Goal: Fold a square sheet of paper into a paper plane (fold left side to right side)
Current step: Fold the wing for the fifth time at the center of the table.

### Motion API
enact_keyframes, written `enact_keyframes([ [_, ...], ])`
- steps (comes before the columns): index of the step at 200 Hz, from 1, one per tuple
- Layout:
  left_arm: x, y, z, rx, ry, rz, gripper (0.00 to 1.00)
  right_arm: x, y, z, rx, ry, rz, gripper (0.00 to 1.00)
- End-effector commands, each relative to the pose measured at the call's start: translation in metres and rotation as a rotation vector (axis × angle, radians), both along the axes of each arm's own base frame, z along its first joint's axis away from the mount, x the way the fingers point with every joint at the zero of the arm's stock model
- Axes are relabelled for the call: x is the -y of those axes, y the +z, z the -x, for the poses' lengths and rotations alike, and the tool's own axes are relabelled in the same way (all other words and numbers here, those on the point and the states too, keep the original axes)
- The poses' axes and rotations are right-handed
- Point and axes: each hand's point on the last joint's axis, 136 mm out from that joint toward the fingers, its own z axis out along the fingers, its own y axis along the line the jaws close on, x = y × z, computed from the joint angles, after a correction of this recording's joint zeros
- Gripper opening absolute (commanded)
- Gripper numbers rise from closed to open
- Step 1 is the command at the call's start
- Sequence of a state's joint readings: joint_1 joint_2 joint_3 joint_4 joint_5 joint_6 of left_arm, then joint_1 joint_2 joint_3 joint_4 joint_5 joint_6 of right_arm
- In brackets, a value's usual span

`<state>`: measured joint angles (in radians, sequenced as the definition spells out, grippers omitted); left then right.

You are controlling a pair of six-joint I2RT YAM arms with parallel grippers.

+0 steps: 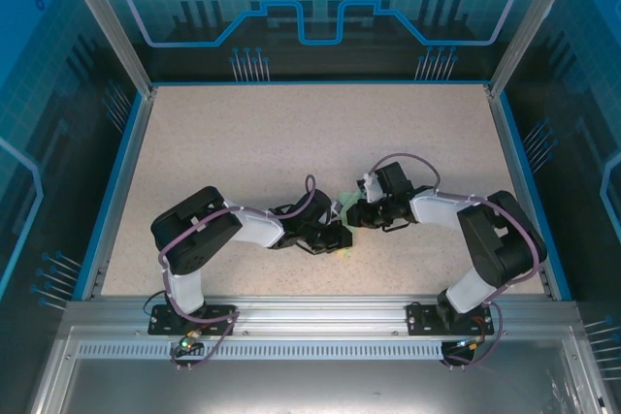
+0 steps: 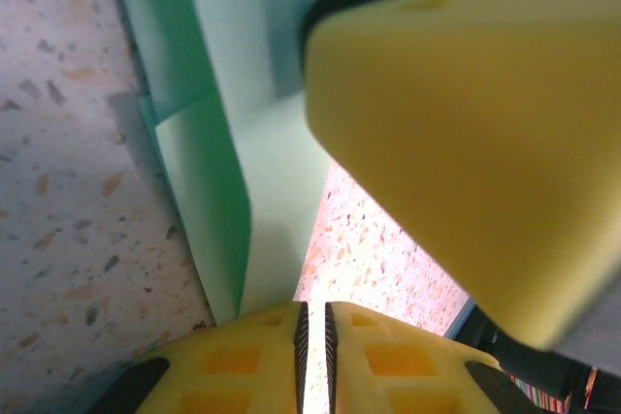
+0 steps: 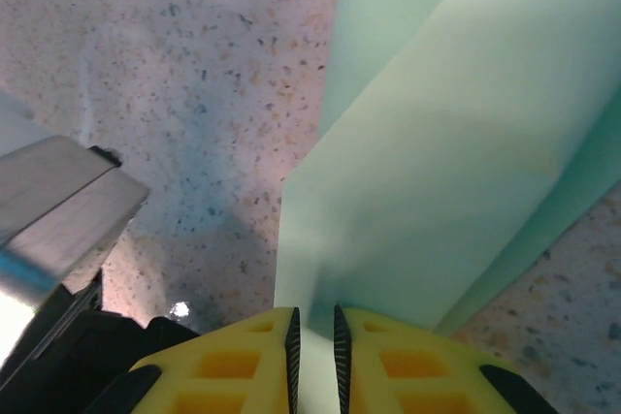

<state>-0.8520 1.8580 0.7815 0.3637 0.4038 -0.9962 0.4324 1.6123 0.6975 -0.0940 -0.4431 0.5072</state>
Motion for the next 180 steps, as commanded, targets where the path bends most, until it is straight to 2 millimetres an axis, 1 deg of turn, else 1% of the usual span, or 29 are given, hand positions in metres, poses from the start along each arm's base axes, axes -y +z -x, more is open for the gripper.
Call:
enact_keyframes([
  [1,-0.026,-0.036,0.022,-0.087,0.008,-0.144,0.16,-0.004,-0.003,-0.008,0.024,0.024,0.024,0.2],
  [46,-0.026,-0.036,0.022,-0.088,0.008,-0.145,0.16,0.004,-0.014,-0.015,0.016,0.018,0.082,0.19],
  [103,-0.026,-0.038,0.023,-0.093,0.006,-0.15,0.16,0.026,-0.028,-0.027,-0.017,-0.015,0.179,0.19],
  [141,-0.026,-0.039,0.023,-0.097,0.005,-0.152,0.16,0.038,-0.025,-0.044,-0.002,-0.037,0.199,0.19],
  [154,-0.026,-0.04,0.023,-0.097,0.005,-0.155,0.16,0.044,-0.03,-0.044,-0.019,-0.043,0.21,0.19],
  [156,-0.026,-0.04,0.023,-0.098,0.005,-0.154,0.16,0.042,-0.024,-0.052,0.0,-0.046,0.204,0.19],
  [159,-0.026,-0.04,0.023,-0.098,0.005,-0.154,0.16,0.043,-0.023,-0.056,0.006,-0.047,0.203,0.19],
  [180,-0.026,-0.04,0.023,-0.1,0.003,-0.155,0.15,0.049,-0.023,-0.066,0.001,-0.058,0.206,0.19],
])
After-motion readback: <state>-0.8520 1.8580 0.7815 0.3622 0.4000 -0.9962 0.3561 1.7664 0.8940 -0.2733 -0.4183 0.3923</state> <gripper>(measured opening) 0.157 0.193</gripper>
